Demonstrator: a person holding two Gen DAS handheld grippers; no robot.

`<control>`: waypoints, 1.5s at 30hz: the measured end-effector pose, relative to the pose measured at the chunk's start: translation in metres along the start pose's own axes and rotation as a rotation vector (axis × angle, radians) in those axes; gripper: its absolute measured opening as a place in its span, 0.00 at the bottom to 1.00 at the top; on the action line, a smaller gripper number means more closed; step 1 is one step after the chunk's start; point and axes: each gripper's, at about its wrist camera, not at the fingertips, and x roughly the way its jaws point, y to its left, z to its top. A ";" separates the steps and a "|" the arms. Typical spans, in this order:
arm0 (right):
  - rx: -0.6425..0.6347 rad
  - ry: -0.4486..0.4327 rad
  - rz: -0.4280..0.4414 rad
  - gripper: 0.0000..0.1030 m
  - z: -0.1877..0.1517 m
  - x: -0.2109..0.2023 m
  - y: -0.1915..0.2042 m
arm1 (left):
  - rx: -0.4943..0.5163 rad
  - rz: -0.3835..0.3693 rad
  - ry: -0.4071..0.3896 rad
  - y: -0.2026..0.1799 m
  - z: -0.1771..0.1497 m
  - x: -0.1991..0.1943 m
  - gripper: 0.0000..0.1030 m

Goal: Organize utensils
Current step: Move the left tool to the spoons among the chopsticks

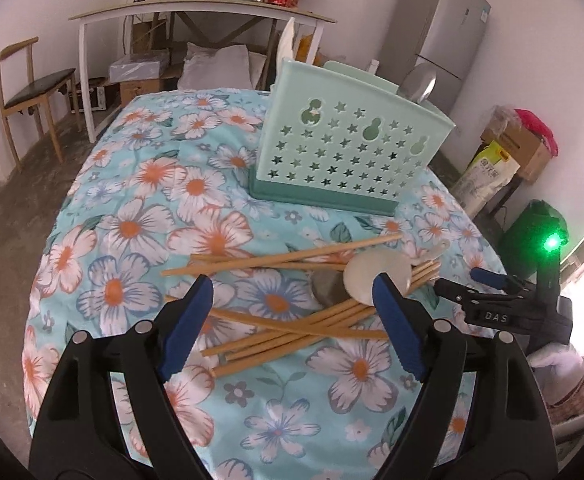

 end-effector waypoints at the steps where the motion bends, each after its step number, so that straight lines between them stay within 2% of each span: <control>1: -0.014 -0.003 -0.009 0.94 -0.002 0.001 0.002 | -0.002 0.008 -0.002 0.001 -0.001 0.000 0.76; 10: -0.034 -0.019 -0.022 0.94 -0.005 -0.002 0.004 | -0.010 0.056 -0.002 0.003 0.006 0.011 0.75; 12: -0.039 -0.018 -0.028 0.94 -0.006 -0.003 0.004 | 0.002 0.069 -0.001 0.002 0.011 0.017 0.65; 13: -0.038 -0.018 -0.026 0.94 -0.006 -0.003 0.004 | 0.006 0.065 0.016 0.001 0.013 0.023 0.62; 14: -0.035 -0.020 -0.023 0.94 -0.006 -0.004 0.003 | 0.002 0.056 0.043 0.002 0.015 0.029 0.54; 15: -0.035 -0.020 -0.023 0.94 -0.006 -0.004 0.004 | -0.011 0.033 0.076 0.004 0.015 0.035 0.44; 18: -0.031 -0.024 -0.020 0.94 -0.008 -0.005 0.004 | -0.102 -0.068 0.155 0.014 0.014 0.049 0.25; 21: -0.029 -0.028 -0.018 0.94 -0.009 -0.007 0.004 | -0.206 -0.181 0.216 0.026 0.008 0.058 0.17; 26: -0.024 -0.032 -0.010 0.94 -0.010 -0.008 0.002 | -0.284 -0.264 0.318 0.032 -0.006 0.070 0.14; 31: -0.018 -0.036 0.001 0.94 -0.010 -0.008 0.001 | -0.336 -0.258 0.291 0.040 -0.006 0.067 0.14; 34: -0.015 -0.039 0.007 0.94 -0.010 -0.009 0.000 | -0.377 -0.258 0.307 0.047 -0.005 0.070 0.19; 38: -0.015 -0.041 0.011 0.94 -0.010 -0.008 -0.001 | -0.421 -0.294 0.328 0.056 -0.006 0.076 0.23; 42: -0.015 -0.042 0.011 0.94 -0.010 -0.008 -0.002 | -0.512 -0.349 0.326 0.069 -0.006 0.081 0.23; 45: -0.010 -0.045 0.019 0.94 -0.011 -0.008 -0.002 | -0.521 -0.354 0.328 0.070 -0.004 0.083 0.20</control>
